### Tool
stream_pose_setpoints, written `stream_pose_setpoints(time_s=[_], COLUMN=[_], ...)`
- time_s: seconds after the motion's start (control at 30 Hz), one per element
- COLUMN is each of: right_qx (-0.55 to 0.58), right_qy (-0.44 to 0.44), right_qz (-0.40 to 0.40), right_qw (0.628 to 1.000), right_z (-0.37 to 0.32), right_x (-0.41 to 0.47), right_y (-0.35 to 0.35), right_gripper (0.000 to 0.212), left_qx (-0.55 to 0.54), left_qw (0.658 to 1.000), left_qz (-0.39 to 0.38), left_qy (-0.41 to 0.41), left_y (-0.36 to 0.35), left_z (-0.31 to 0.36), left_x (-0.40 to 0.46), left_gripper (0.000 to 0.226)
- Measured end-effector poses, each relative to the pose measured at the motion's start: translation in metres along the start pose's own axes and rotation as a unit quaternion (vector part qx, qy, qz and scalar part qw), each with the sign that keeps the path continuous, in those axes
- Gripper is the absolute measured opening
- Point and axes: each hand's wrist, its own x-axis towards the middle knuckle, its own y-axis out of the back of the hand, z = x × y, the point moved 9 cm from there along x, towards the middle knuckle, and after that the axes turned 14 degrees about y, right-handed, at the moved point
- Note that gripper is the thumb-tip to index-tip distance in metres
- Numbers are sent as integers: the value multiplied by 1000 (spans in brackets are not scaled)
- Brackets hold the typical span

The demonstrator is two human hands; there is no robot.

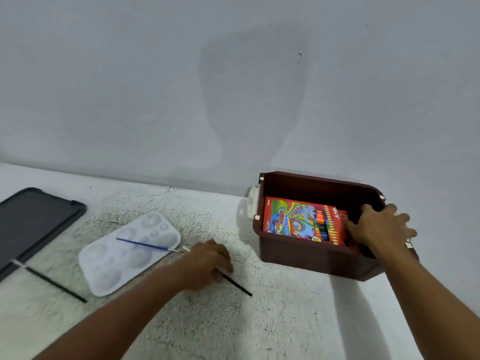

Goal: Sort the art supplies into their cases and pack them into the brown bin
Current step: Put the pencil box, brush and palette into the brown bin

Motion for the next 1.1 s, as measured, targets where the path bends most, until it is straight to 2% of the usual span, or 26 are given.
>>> stream_pose_setpoints(time_s=[0.27,0.33,0.43,0.53,0.6,0.7,0.8,0.93,1.1], right_qx=[28,36,40,39,38,43,41,28,21], right_qy=[-22,-22,-27,-20,-20,-22,-20,-10,-4], right_qz=[-5,-4,1,-1,-3,-2,-1,-4,-7], right_qw=[999,999,999,999,999,999,999,1000,1000], right_z=[-14,-21,-34,-53,-63,-79,-93,-109,-125], right_x=[-8,-12,-17,-21,-24,-30,-36,-43,-47], right_y=[0,1,2,1,0,2,4,4,4], right_gripper=[59,59,57,58,59,56,55,57,56], left_qx=[7,-12,-88,-221,-253,-157,-87,-80,-132], left_qw=[984,975,955,912,894,926,960,983,979], left_qz=[148,195,262,342,369,344,267,167,153], left_qy=[-96,-108,-109,-58,-23,-15,-11,-7,21], left_y=[5,15,49,96,117,120,96,67,59], left_z=[3,-4,-23,-56,-80,-108,-136,-156,-161], left_x=[-33,-46,-67,-91,-99,-101,-98,-92,-78], left_gripper=[9,15,23,20,21,26,39,34,24])
